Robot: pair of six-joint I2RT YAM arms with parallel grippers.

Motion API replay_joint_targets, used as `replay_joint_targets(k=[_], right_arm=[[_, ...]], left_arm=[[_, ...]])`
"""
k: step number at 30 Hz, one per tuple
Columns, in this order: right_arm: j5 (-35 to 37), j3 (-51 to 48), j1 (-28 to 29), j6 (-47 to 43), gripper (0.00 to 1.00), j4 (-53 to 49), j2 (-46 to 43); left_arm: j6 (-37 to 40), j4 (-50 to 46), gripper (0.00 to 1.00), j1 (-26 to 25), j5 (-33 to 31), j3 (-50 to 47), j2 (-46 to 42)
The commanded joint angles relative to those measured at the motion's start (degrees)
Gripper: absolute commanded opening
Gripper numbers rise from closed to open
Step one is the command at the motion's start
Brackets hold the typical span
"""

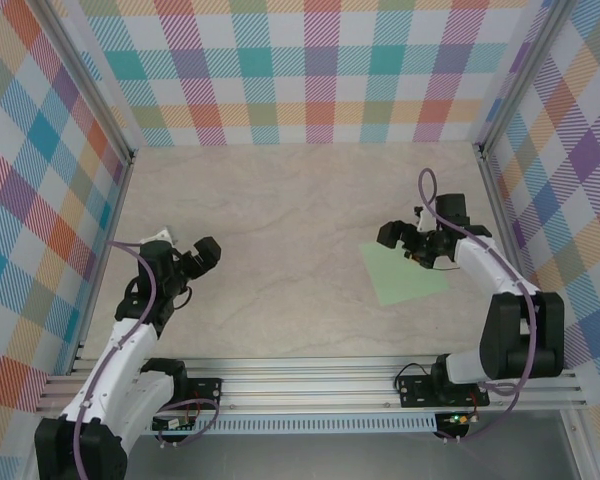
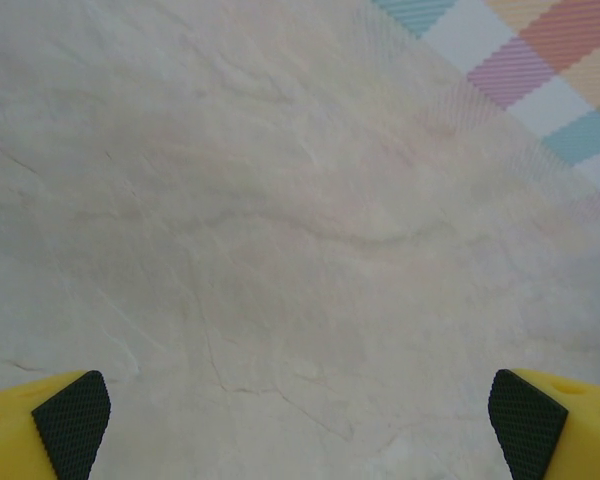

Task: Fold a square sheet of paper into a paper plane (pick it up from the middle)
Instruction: Move the square sheet of paper to the center of the table.

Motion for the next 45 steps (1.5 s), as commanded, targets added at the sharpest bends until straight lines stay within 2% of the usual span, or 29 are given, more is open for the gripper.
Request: replay_joint_targets(k=[1,10,20,24,33,36,38,42,45], right_arm=[[0.7,-0.9,0.5,0.8,0.99,-2.5,2.6],[2.5,-1.9,1.2,3.1,0.98,-1.4,8.9],[0.6,-3.1,4.7,8.1,0.95,3.0,14.9],[1.9,-1.9,9.2,9.9,0.93,3.3,16.6],[6.8,6.8,24.6,13.7,0.93,0.7,21.9],[9.3,11.1,28.4,12.7,0.93,-1.9,20.3],[14.0,14.2,29.5,10.3,0.94,-5.4,18.4],[22.9,17.4,29.5,2.5,0.98,-9.3,16.8],[26.3,20.1,29.5,-4.8,0.98,-12.4,18.9]], left_arm=[[-0.4,-1.3,1.00,0.6,6.8,0.4,1.4],[0.6,-1.0,1.00,0.7,10.2,0.1,2.5],[0.5,-2.3,1.00,0.5,11.3,-0.7,1.2],[0.5,-2.3,1.00,0.4,11.5,-1.0,1.3],[-1.1,1.6,1.00,-0.4,14.3,-2.0,3.4],[-2.1,4.4,1.00,-2.3,15.7,-2.2,5.7],[-2.4,6.1,1.00,-5.3,15.4,-1.8,8.2],[-2.4,7.7,1.00,-14.1,11.3,0.7,14.5],[-3.5,10.6,1.00,-19.8,8.1,1.7,19.2]])
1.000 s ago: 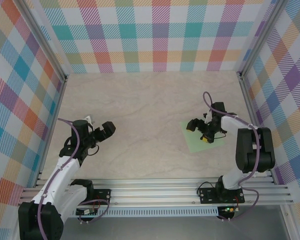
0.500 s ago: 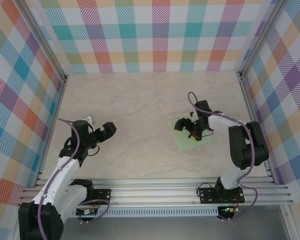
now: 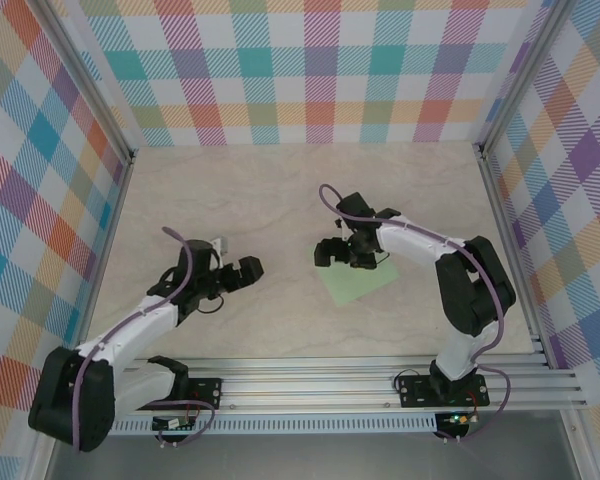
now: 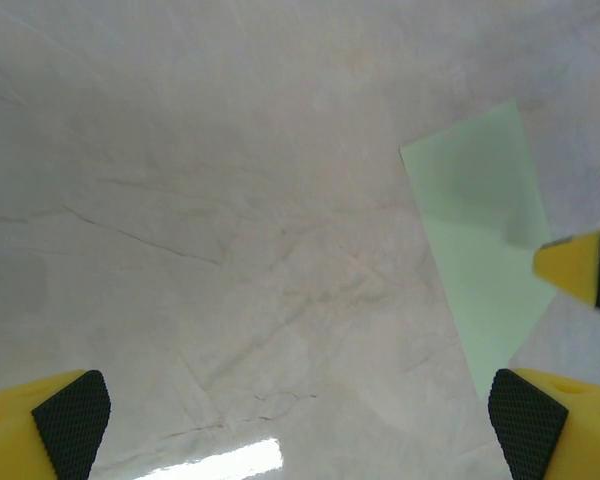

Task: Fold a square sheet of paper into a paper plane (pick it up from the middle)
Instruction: Move the square sheet of paper to the center of the table.

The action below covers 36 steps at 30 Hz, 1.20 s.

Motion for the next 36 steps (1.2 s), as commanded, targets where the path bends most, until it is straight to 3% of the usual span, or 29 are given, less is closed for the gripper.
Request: replay_joint_targets(k=[1,11,18,22,29,36], right_arm=[[6.9,3.5,-0.3,-10.3,0.98,-6.5,1.0],[8.6,10.1,-0.3,-20.5,1.00,-12.7,8.7],[10.4,11.5,-0.3,-20.3,1.00,-13.4,13.1],[9.9,11.4,-0.4,-16.1,1.00,-14.2,15.8],[1.7,4.5,0.2,-1.4,0.94,-10.2,14.5],[4.6,4.5,4.5,5.5,0.93,-11.3,9.5]], left_arm=[[-2.1,4.6,1.00,-4.8,-3.9,2.5,3.5],[-4.6,9.3,1.00,-10.9,-6.0,3.7,9.4],[-4.6,9.2,1.00,-12.1,-6.8,5.0,10.9],[-4.6,8.7,1.00,-12.5,-7.3,4.8,10.7],[-4.7,8.0,1.00,-12.6,-8.8,4.3,9.9],[-4.4,7.8,1.00,-12.6,-9.0,4.9,9.9]])
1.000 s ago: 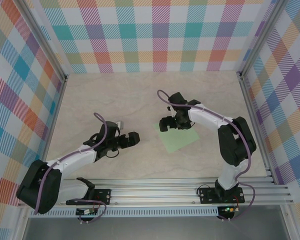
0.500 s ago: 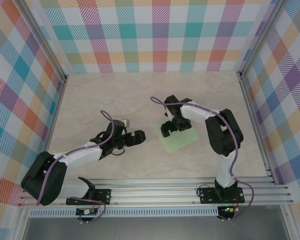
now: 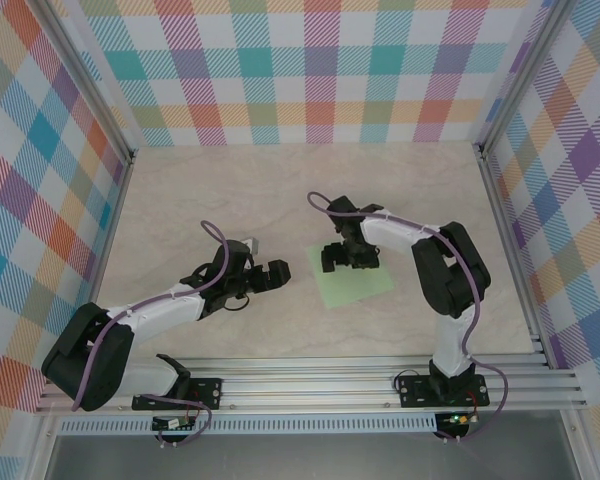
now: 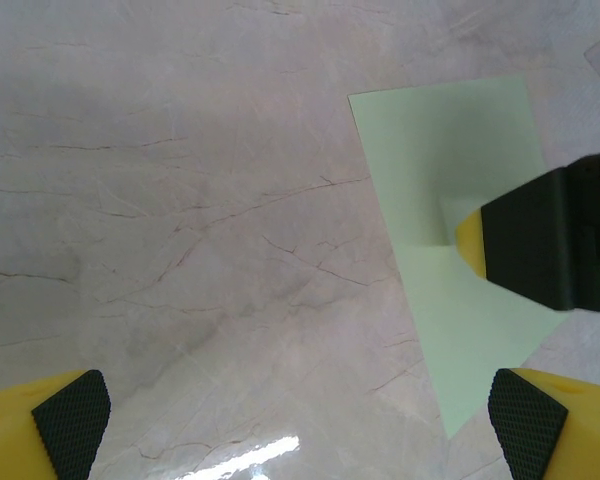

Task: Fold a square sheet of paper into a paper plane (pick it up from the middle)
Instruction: Move the square sheet of paper to the center of the table, then fold the square sheet of paper in half at the center of the table.

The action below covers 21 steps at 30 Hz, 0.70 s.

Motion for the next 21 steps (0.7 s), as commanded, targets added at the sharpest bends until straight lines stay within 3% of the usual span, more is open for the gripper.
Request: replay_joint_targets(k=[1,6,15,21], right_arm=[[-3.6,-0.6,2.4,5.0,0.93,-4.6,-1.0],[2.5,3.3,2.4,-0.1,0.96,-8.9,-2.9],[0.0,8.0,2.4,-1.9,1.00,-10.7,3.5],[2.3,10.6,2.4,-0.8,1.00,-11.7,7.8]], left_arm=[[-0.2,0.0,1.00,-1.0,-0.8,1.5,-0.7],[-0.2,0.2,1.00,-1.0,-0.8,1.0,-1.3],[-0.4,0.6,1.00,-1.0,-1.6,0.5,-2.0],[-0.1,0.2,1.00,-1.0,-1.5,0.4,-2.0]])
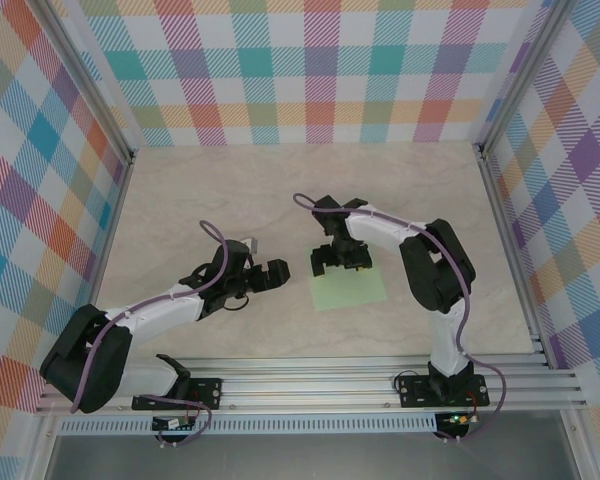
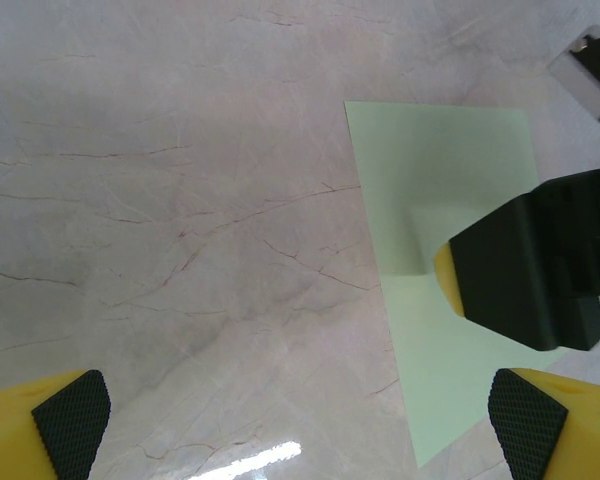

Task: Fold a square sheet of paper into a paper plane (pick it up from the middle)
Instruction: Fold the square sheet of paper in half at the center of the table.

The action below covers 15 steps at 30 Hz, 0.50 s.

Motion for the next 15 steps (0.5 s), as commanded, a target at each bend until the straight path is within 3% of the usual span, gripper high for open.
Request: replay_joint_targets(k=[1,15], right_arm=[[1.2,2.0,-0.1,0.3,1.00,-2.8,2.7],[0.2,-2.2,-0.1,2.5,0.96,-1.0,7.4]], left_arm=[[0.0,0.5,1.00,-1.0,-0.8,0.5,-1.4],[0.4,0.4,1.00,-1.0,-0.9,0.7,-0.7]])
